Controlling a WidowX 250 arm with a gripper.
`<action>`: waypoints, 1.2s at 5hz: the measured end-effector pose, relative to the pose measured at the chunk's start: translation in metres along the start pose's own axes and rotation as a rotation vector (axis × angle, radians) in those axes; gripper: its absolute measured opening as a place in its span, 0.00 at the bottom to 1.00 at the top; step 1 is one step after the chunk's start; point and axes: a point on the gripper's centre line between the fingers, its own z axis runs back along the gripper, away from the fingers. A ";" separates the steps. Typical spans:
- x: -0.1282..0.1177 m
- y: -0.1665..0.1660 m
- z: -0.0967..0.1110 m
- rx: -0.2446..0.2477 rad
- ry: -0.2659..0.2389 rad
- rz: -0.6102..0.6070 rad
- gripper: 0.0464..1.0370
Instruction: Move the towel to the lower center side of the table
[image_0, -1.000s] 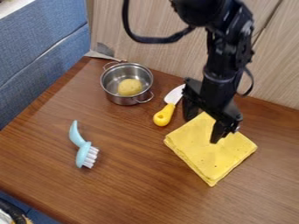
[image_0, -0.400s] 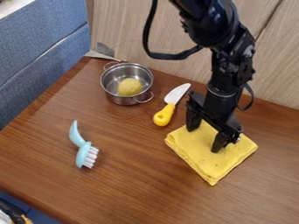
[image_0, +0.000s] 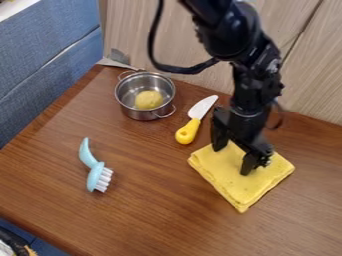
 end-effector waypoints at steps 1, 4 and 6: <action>-0.025 0.008 0.001 -0.001 0.007 0.009 0.96; -0.112 0.025 0.004 0.009 -0.003 -0.048 0.96; -0.146 0.039 0.005 -0.015 -0.002 -0.032 0.96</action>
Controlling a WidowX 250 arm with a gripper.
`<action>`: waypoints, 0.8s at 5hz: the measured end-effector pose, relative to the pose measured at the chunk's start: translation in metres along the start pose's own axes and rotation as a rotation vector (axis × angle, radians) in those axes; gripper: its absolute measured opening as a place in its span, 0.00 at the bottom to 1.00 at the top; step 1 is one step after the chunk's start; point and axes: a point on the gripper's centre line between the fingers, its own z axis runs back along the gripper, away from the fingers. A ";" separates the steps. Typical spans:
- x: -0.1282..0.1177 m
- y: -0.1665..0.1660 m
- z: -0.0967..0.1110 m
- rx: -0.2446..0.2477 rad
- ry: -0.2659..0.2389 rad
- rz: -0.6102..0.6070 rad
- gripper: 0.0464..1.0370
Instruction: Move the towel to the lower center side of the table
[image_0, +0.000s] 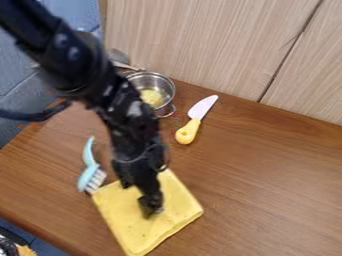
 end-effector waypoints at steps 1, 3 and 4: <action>0.000 -0.003 0.001 -0.031 0.011 -0.002 0.96; 0.024 -0.003 0.018 -0.055 0.021 -0.006 0.96; 0.046 0.000 0.045 -0.073 -0.031 0.006 0.96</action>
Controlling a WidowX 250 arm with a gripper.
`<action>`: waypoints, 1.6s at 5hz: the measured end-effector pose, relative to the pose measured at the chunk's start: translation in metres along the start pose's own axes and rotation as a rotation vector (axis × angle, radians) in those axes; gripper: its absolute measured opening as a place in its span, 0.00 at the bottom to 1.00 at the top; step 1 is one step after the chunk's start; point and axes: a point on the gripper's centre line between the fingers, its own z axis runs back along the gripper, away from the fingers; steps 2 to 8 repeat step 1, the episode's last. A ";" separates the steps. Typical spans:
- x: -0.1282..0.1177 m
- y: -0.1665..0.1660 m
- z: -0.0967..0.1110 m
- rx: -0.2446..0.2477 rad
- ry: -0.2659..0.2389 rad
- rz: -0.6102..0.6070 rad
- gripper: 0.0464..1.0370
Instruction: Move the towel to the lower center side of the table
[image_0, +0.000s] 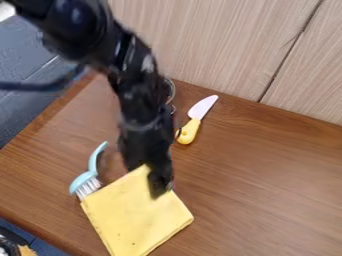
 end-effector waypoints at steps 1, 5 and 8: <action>0.020 0.002 0.030 -0.001 -0.079 -0.007 0.96; 0.020 0.002 0.030 -0.001 -0.079 -0.007 0.96; 0.020 0.002 0.030 -0.001 -0.079 -0.007 0.96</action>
